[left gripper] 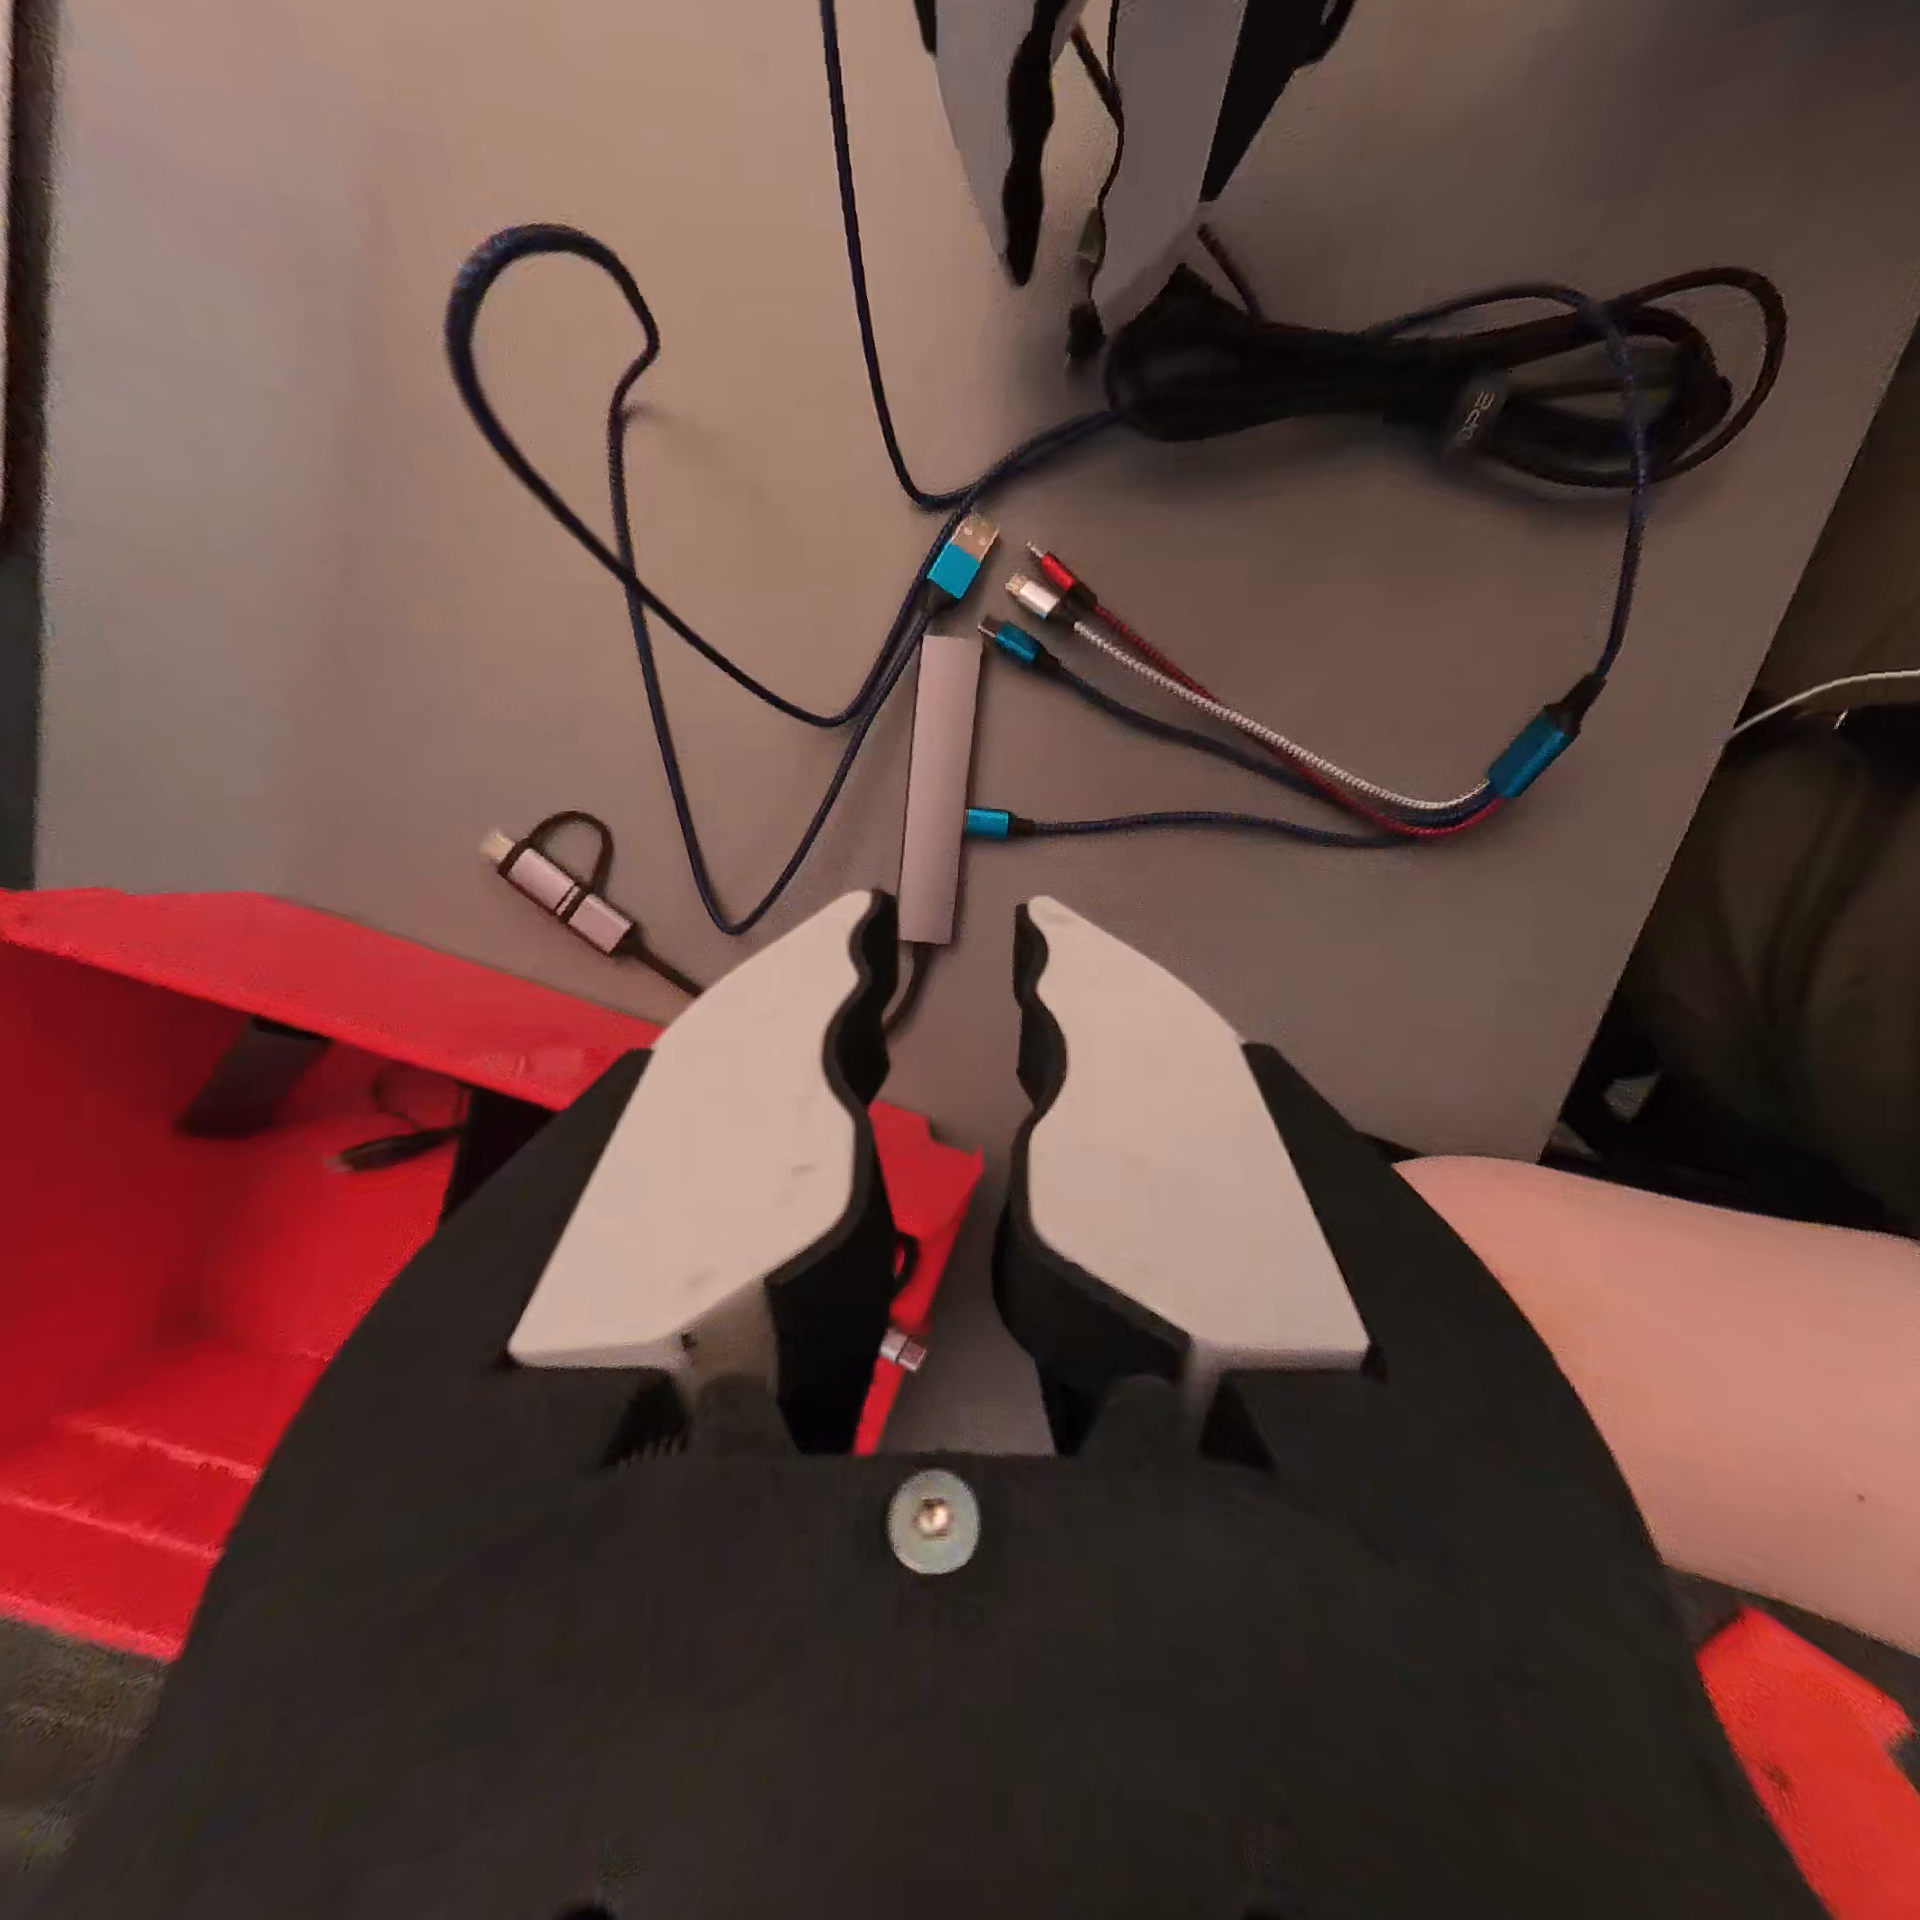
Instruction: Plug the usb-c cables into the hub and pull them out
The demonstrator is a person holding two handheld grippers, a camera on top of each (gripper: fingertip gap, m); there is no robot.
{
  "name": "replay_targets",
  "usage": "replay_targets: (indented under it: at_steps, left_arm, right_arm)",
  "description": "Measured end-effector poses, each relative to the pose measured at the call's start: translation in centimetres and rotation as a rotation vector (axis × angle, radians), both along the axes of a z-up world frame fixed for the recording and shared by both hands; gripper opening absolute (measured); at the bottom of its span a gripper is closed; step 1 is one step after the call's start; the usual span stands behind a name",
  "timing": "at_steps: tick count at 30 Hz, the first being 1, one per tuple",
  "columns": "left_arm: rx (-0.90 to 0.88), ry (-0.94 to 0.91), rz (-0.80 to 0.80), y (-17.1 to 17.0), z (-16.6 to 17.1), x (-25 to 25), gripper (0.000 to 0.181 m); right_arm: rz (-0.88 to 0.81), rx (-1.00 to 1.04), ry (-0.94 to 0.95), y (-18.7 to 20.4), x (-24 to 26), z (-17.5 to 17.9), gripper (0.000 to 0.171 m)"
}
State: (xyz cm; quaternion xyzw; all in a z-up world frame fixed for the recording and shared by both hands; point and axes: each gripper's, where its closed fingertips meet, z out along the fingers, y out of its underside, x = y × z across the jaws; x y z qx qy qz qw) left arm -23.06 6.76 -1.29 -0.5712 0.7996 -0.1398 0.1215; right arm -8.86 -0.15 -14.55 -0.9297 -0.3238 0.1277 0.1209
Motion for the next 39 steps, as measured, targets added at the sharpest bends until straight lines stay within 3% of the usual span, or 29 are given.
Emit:
replay_targets:
  at_steps: [1,12,23,26,29,34,39]
  left_arm:
    - [-0.014,0.014,0.002,-0.2,-0.2,0.5,0.019]
    - [-0.028,0.09,0.018,-0.4,-1.5,2.2,0.025]
    - [-0.109,-0.226,-0.007,-1.6,2.8,7.6,0.024]
    - [-0.244,-0.371,0.018,-2.6,4.6,10.8,0.024]
    - [-0.507,-0.448,0.025,-4.7,5.7,13.5,0.031]
    - [-0.545,-0.319,0.113,-5.2,1.4,16.3,0.057]
    - [-0.6,-0.237,0.15,-6.6,-1.8,18.4,0.057]
  right_arm:
    - [-0.023,-0.028,0.014,-0.2,0.0,-0.2,0.028]
    - [-0.064,-0.119,0.058,-0.7,-0.5,-0.6,0.011]
    - [-0.146,0.507,0.221,3.0,3.1,12.9,0.009]
    - [-0.115,0.658,0.214,3.0,3.5,15.5,0.009]
    - [-0.164,0.718,0.15,3.5,4.5,16.1,0.009]
    - [-0.261,0.727,0.157,4.2,5.3,15.9,0.009]
    - [-0.287,0.722,0.192,4.6,5.2,15.7,0.009]
